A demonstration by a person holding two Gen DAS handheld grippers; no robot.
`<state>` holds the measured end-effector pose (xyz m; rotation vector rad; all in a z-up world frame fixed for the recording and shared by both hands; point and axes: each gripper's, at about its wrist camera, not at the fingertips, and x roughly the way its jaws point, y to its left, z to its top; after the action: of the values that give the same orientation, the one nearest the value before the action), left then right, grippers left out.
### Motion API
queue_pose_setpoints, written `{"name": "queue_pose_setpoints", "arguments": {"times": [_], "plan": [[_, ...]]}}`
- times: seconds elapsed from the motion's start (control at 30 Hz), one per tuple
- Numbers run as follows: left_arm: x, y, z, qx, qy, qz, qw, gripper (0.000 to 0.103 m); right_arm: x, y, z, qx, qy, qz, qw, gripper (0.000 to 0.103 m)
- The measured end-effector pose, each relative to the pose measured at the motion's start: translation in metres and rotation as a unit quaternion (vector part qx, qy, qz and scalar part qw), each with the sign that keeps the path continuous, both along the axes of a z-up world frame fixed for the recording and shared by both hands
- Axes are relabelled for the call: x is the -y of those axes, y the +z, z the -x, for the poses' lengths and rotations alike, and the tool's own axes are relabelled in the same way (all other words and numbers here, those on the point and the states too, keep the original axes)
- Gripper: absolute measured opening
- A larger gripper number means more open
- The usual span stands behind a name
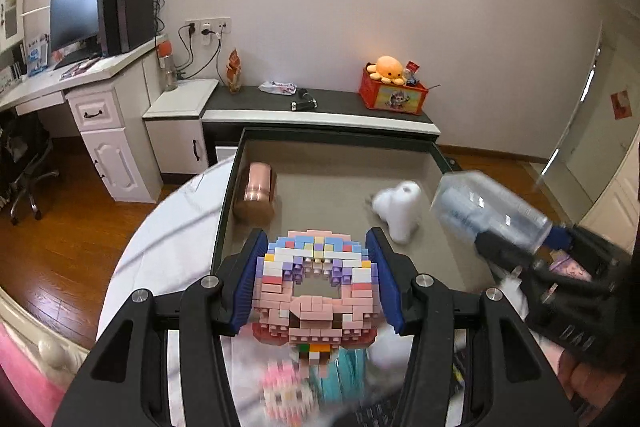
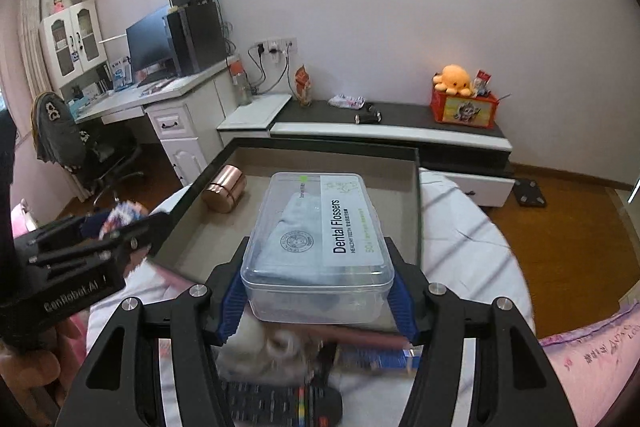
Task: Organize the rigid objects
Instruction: 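Carry both held objects into the pink box and release them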
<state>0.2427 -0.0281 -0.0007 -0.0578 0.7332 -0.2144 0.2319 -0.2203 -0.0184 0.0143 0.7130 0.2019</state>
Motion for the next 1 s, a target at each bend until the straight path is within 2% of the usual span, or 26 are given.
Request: {"name": "queue_pose_setpoints", "arguments": {"times": [0.1, 0.27, 0.37, 0.57, 0.63, 0.67, 0.7, 0.8, 1.0], "plan": [[0.007, -0.007, -0.028, -0.006, -0.001, -0.011, 0.9999, 0.052, -0.004, -0.015, -0.023, -0.018, 0.002, -0.001, 1.000, 0.061], [0.014, -0.038, -0.067, -0.043, -0.005, -0.019, 0.9989, 0.052, -0.016, -0.041, -0.041, -0.043, 0.012, 0.011, 0.999, 0.061], [0.017, -0.056, -0.074, -0.064, -0.007, -0.020, 0.9977, 0.052, -0.019, -0.053, -0.047, -0.056, 0.011, 0.018, 0.998, 0.061], [0.020, -0.072, -0.079, -0.085, -0.011, -0.031, 0.9958, 0.053, -0.020, -0.067, -0.050, -0.075, 0.007, 0.028, 0.997, 0.062], [0.021, -0.073, -0.078, -0.086, -0.007, -0.040, 0.9955, 0.065, -0.019, -0.069, -0.052, -0.079, 0.005, 0.030, 0.996, 0.062], [0.021, -0.072, -0.078, -0.084, -0.003, -0.041, 0.9956, 0.081, -0.020, -0.070, -0.052, -0.082, 0.007, 0.033, 0.996, 0.062], [0.020, -0.070, -0.075, -0.079, 0.001, -0.039, 0.9961, 0.093, -0.020, -0.070, -0.052, -0.083, 0.007, 0.034, 0.996, 0.064], [0.017, -0.060, -0.066, -0.062, 0.001, -0.033, 0.9975, 0.101, -0.019, -0.069, -0.047, -0.079, 0.005, 0.033, 0.996, 0.082], [0.007, -0.037, -0.040, -0.032, 0.014, -0.020, 0.9992, 0.103, -0.013, -0.062, -0.036, -0.072, -0.006, 0.025, 0.997, 0.085]]}}
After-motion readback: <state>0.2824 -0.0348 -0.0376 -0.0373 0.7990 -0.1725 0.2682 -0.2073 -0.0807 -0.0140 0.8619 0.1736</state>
